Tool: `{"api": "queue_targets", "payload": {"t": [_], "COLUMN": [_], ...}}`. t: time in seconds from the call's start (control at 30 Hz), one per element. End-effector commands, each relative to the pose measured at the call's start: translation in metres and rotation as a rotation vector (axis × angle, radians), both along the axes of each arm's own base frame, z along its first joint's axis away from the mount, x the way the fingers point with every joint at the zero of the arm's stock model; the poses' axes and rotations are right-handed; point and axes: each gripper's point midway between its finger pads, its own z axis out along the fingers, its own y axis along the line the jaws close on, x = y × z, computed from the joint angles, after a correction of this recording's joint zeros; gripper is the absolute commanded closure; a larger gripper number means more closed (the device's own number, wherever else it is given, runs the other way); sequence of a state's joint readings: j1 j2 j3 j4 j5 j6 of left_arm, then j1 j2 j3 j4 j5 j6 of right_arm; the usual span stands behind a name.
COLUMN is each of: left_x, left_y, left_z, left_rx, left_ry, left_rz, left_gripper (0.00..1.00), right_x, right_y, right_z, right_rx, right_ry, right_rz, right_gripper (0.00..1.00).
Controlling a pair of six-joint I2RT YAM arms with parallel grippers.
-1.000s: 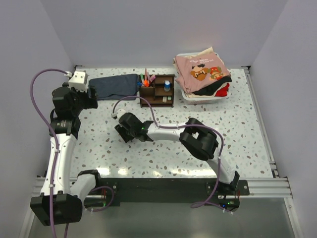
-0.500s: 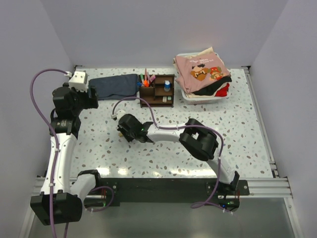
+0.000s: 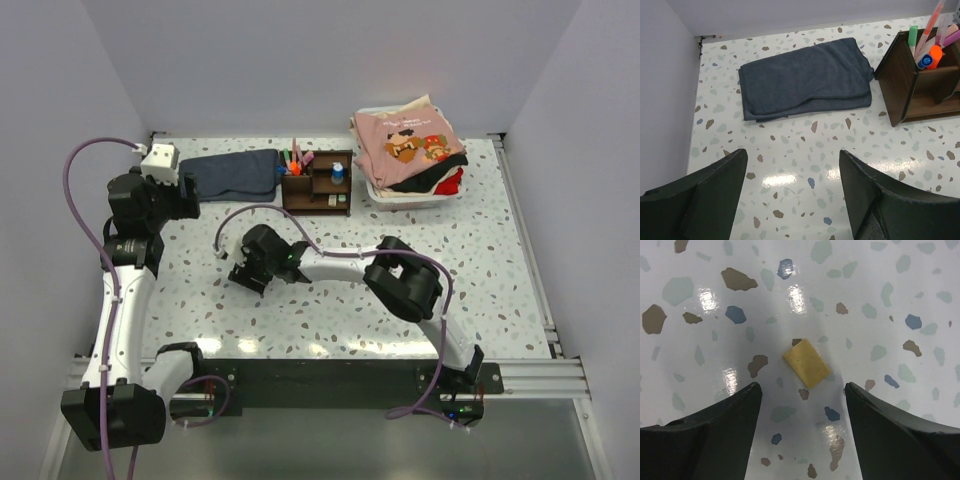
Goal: Sort the stationery into containers
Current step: Pick up the stationery from the center of the board.
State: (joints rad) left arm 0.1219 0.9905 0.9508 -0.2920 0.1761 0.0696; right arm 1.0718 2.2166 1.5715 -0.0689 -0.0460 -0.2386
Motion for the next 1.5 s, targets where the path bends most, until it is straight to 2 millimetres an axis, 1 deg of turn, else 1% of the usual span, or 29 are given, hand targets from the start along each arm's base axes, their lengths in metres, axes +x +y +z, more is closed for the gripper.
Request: {"api": "queue_targets", "payload": {"t": [0.0,0.07,0.2,0.23,0.27,0.33,0.37,0.53,0.57,0.63,0.67,0.73,0.77,0.83,0.87,0.9,0.97,1.0,1.07,1.1,1.13,1.17,1.3,1.33,1.4,1.43,1.47], "left_x": [0.006,0.007,0.007,0.008,0.008,0.008,0.009,0.01,0.01,0.011,0.011,0.011,0.011,0.011,0.011,0.011,0.011,0.011,0.011,0.011,0.011,0.011,0.012,0.013,0.013,0.013,0.013], "left_y": [-0.003,-0.002,-0.003,-0.004,-0.003,-0.003,-0.003,-0.003,-0.004,-0.003,-0.003,-0.003,-0.002,-0.002,-0.002,-0.003,-0.002,-0.002,-0.001,-0.001,0.0,-0.001,-0.001,-0.001,-0.001,0.0,-0.001], "left_z": [0.011,0.012,0.01,0.009,0.009,0.008,0.007,0.006,0.006,0.006,0.005,0.003,0.004,0.002,0.003,0.001,0.002,0.001,0.0,0.0,0.0,0.0,0.001,0.0,0.001,0.001,0.003], "left_rx": [-0.009,-0.009,-0.014,-0.014,-0.013,-0.014,-0.014,-0.016,-0.018,-0.018,-0.018,-0.018,-0.018,-0.019,-0.018,-0.017,-0.016,-0.015,-0.013,-0.014,-0.012,-0.012,-0.013,-0.014,-0.014,-0.014,-0.014], "left_ry": [-0.056,-0.059,-0.053,-0.052,-0.052,-0.045,-0.045,-0.041,-0.042,-0.042,-0.041,-0.038,-0.039,-0.035,-0.038,-0.032,-0.035,-0.03,-0.029,-0.029,-0.029,-0.027,-0.032,-0.03,-0.032,-0.032,-0.036], "left_rz": [-0.007,-0.007,-0.011,-0.014,-0.011,-0.012,-0.013,-0.012,-0.014,-0.013,-0.011,-0.011,-0.01,-0.01,-0.008,-0.01,-0.007,-0.008,-0.004,-0.002,-0.001,-0.002,-0.002,-0.003,-0.005,-0.003,-0.005], "left_gripper": [0.21,0.21,0.21,0.21,0.21,0.21,0.21,0.21,0.21,0.21,0.21,0.21,0.21,0.21,0.21,0.21,0.21,0.21,0.21,0.21,0.21,0.21,0.21,0.21,0.21,0.21,0.21], "right_x": [-0.006,-0.001,0.009,0.012,0.016,0.015,0.015,0.002,0.0,0.001,0.001,0.002,0.002,0.006,0.006,0.009,0.008,0.009,0.006,0.007,0.005,0.002,-0.006,-0.007,-0.011,-0.013,-0.015], "right_y": [-0.013,-0.016,-0.022,-0.019,-0.021,-0.02,-0.02,-0.014,-0.015,-0.012,-0.012,-0.007,-0.007,-0.001,-0.001,0.004,0.005,0.009,0.006,0.008,0.007,0.004,-0.002,-0.003,-0.007,-0.007,-0.009], "right_z": [0.004,0.0,-0.01,-0.01,-0.012,-0.01,-0.013,-0.007,-0.009,-0.007,-0.01,-0.007,-0.011,-0.008,-0.009,-0.01,-0.013,-0.009,-0.017,-0.014,-0.019,-0.021,-0.024,-0.024,-0.025,-0.023,-0.022], "right_rx": [-0.076,-0.086,-0.106,-0.101,-0.102,-0.085,-0.084,-0.045,-0.048,-0.041,-0.046,-0.036,-0.041,-0.03,-0.036,-0.032,-0.039,-0.033,-0.052,-0.051,-0.061,-0.074,-0.084,-0.084,-0.091,-0.089,-0.094], "right_ry": [-0.043,-0.042,-0.021,-0.014,-0.003,0.014,0.024,0.052,0.058,0.056,0.067,0.065,0.071,0.066,0.077,0.076,0.089,0.08,0.108,0.106,0.122,0.14,0.18,0.186,0.208,0.217,0.226], "right_rz": [0.257,0.312,0.353,0.361,0.361,0.385,0.394,0.489,0.497,0.502,0.502,0.512,0.512,0.51,0.508,0.505,0.51,0.518,0.531,0.537,0.538,0.541,0.553,0.554,0.551,0.549,0.541], "right_gripper": [0.3,0.32,0.35,0.36,0.37,0.39,0.4,0.41,0.41,0.41,0.41,0.4,0.4,0.4,0.4,0.4,0.4,0.4,0.44,0.46,0.51,0.53,0.59,0.63,0.68,0.74,0.78]}}
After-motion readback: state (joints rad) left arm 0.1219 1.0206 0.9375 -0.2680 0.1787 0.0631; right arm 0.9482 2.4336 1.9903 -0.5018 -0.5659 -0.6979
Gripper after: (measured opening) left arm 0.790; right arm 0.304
